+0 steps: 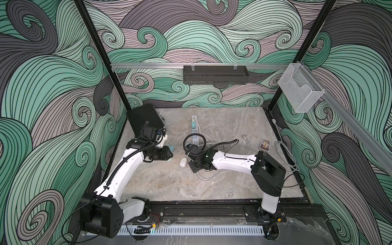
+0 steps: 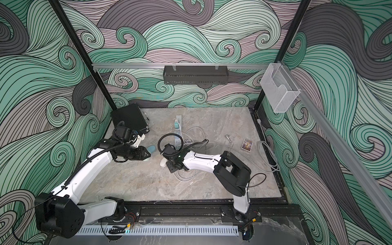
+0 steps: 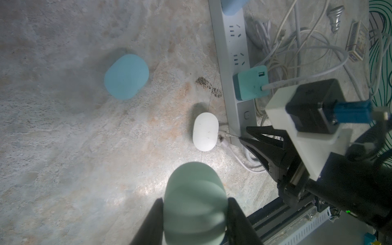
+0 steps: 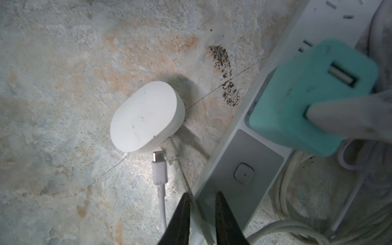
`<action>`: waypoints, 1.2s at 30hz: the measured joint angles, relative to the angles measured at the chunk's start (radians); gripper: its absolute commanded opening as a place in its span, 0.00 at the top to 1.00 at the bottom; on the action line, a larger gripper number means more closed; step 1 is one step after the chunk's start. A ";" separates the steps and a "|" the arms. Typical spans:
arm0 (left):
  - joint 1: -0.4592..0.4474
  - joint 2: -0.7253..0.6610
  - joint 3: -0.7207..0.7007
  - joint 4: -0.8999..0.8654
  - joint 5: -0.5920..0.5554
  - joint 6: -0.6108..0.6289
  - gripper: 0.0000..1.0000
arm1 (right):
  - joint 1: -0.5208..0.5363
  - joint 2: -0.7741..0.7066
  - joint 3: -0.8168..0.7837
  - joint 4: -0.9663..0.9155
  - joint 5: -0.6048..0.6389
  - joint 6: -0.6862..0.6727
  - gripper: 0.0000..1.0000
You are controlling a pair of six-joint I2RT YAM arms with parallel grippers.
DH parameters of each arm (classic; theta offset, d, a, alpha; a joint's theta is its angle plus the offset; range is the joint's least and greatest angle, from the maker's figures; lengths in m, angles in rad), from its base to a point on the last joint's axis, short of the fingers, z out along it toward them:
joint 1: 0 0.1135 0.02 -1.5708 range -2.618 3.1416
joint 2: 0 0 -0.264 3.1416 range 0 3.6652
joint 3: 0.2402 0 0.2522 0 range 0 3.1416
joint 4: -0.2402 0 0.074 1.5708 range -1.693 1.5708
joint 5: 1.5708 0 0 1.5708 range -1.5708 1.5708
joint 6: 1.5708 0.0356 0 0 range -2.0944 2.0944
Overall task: Charge the bluetooth headset
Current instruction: Place the charging cable at the center of the board, then pick up the charging cable from the center of the board.
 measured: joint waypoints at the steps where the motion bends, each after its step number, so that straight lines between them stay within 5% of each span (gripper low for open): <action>1: 0.000 0.000 -0.002 -0.001 -0.001 0.000 0.71 | 0.000 0.000 0.000 -0.005 0.001 0.000 0.74; 7: 0.000 0.000 -0.004 -0.001 -0.006 0.003 0.71 | 0.000 -0.037 -0.008 -0.021 -0.039 -0.015 0.66; 13: 0.000 0.000 -0.005 -0.001 -0.009 0.003 0.72 | -0.006 -0.143 -0.021 -0.028 -0.211 -0.044 0.59; 20: 0.000 0.000 -0.010 0.003 -0.010 0.003 0.71 | 0.019 -0.106 -0.020 -0.047 -0.312 -0.055 0.67; 36: 0.000 -0.021 -0.019 0.006 -0.013 0.004 0.71 | 0.086 0.097 0.110 -0.116 -0.166 -0.023 0.76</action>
